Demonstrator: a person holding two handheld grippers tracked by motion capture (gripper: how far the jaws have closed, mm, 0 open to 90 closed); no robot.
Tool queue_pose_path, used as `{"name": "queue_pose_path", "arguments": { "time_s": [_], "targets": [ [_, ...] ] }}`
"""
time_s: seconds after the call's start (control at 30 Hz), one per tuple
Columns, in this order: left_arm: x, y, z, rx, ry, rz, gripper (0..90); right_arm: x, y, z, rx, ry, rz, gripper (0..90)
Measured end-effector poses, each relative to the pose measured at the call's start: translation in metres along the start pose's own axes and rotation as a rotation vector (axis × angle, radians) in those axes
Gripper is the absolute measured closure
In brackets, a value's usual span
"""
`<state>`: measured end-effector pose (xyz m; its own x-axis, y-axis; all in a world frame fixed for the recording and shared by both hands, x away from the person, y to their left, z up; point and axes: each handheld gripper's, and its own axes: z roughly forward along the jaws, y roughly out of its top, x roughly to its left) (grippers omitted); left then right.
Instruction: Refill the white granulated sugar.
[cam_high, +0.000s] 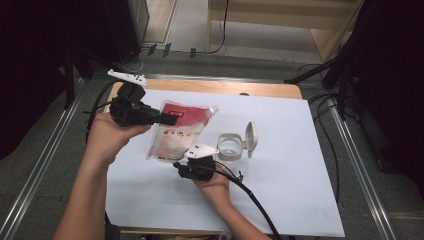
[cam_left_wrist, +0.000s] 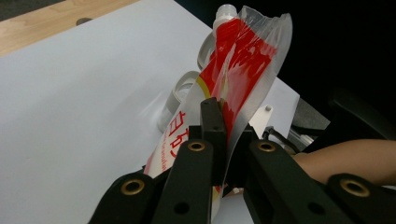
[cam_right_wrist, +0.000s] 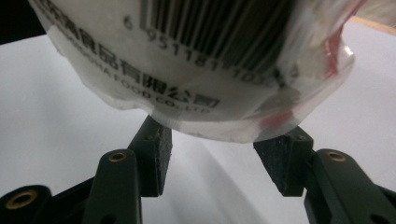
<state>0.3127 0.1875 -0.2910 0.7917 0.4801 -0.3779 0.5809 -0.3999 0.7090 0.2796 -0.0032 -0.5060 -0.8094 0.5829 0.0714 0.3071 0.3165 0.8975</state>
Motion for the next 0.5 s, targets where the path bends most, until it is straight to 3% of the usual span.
{"name": "queue_pose_path", "arguments": {
  "time_s": [0.17,0.27,0.37,0.43,0.5],
  "targets": [
    [0.002,-0.001,0.007,0.013,-0.017,-0.023,90.0,0.001,-0.003,-0.001,-0.045,-0.041,0.005,48.0],
    [0.003,0.000,0.011,0.015,-0.017,-0.032,90.0,0.005,-0.003,-0.003,-0.060,-0.074,-0.026,45.1],
    [0.003,0.000,0.013,0.019,-0.014,-0.033,90.0,0.005,-0.004,-0.004,-0.047,-0.063,-0.007,45.6],
    [0.003,0.001,0.015,0.018,0.018,-0.030,90.0,0.005,-0.004,-0.005,-0.038,-0.051,0.009,47.6],
    [0.002,0.002,0.018,0.027,0.056,-0.018,90.0,0.004,-0.003,-0.006,-0.027,-0.006,0.042,47.7]
  ]
}}
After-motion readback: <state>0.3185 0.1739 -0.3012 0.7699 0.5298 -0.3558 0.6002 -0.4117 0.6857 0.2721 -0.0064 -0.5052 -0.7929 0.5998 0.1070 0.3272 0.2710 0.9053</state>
